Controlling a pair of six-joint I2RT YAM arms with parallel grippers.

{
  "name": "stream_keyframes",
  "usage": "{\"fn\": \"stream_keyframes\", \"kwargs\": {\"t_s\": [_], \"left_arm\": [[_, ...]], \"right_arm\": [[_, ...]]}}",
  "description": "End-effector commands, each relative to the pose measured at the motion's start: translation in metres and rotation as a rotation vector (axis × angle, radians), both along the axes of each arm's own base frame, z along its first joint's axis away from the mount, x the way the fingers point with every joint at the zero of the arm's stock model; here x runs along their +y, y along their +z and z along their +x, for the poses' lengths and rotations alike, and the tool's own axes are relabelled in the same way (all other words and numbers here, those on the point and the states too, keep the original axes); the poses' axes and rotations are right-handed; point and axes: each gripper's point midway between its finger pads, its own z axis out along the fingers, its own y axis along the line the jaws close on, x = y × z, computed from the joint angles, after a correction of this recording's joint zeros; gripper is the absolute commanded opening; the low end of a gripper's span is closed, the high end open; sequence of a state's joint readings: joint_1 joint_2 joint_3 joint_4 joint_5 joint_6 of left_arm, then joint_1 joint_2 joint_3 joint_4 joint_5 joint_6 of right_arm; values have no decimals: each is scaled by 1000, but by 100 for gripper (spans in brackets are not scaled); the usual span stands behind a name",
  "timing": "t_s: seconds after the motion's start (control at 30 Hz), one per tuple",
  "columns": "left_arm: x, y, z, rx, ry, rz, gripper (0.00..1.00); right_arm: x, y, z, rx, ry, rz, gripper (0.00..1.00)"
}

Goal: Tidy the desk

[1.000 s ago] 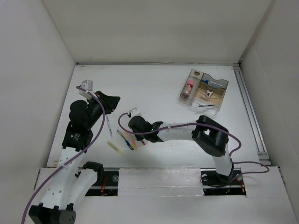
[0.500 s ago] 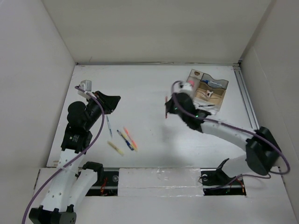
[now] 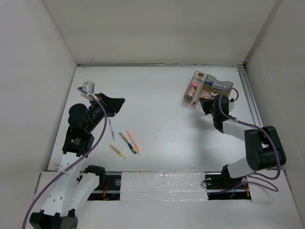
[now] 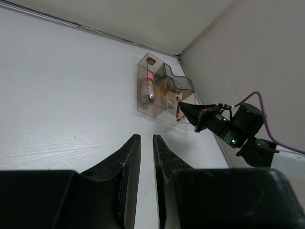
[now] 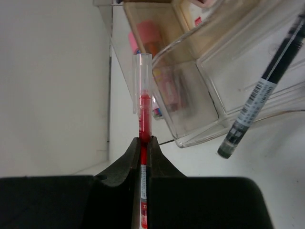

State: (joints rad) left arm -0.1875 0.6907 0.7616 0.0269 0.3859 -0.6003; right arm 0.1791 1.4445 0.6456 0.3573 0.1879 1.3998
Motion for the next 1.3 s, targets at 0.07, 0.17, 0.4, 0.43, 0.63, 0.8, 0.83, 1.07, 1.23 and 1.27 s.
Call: {"fn": "stream_keyframes", "kwargs": {"t_s": [0.07,0.17,0.4,0.43,0.63,0.8,0.83,1.07,1.23,1.27], "left_arm": [[-3,21,-5,-81,-30,-31,13],[-5,20,-3,-75,-36,-29,13],[-5,19,-5,-76,-42,-33,13],[-5,19,-5,-76,-42,-33,13],[-5,19,-4,-73,-40,-32,13],[-5,20,-2,-71,-39,-27,13],[-5,20,-3,-74,-39,-28,13],[-5,19,-3,-74,-39,-25,13],[-6,19,-1,-69,-43,-23,13],[-7,19,-2,-68,-48,-27,13]], "right_arm": [[7,15,9,-133,-18,313,0],[-5,7,6,-119,-57,327,0],[-27,3,-3,-150,-111,390,0],[-27,3,-3,-150,-111,390,0],[-43,-2,-6,-148,-150,395,0],[-51,5,-5,-167,-176,377,2],[-55,8,-5,-174,-182,372,4],[-70,16,-3,-166,-230,315,22],[-73,4,-5,-145,-230,297,37],[-70,6,-3,-157,-209,300,38]]}}
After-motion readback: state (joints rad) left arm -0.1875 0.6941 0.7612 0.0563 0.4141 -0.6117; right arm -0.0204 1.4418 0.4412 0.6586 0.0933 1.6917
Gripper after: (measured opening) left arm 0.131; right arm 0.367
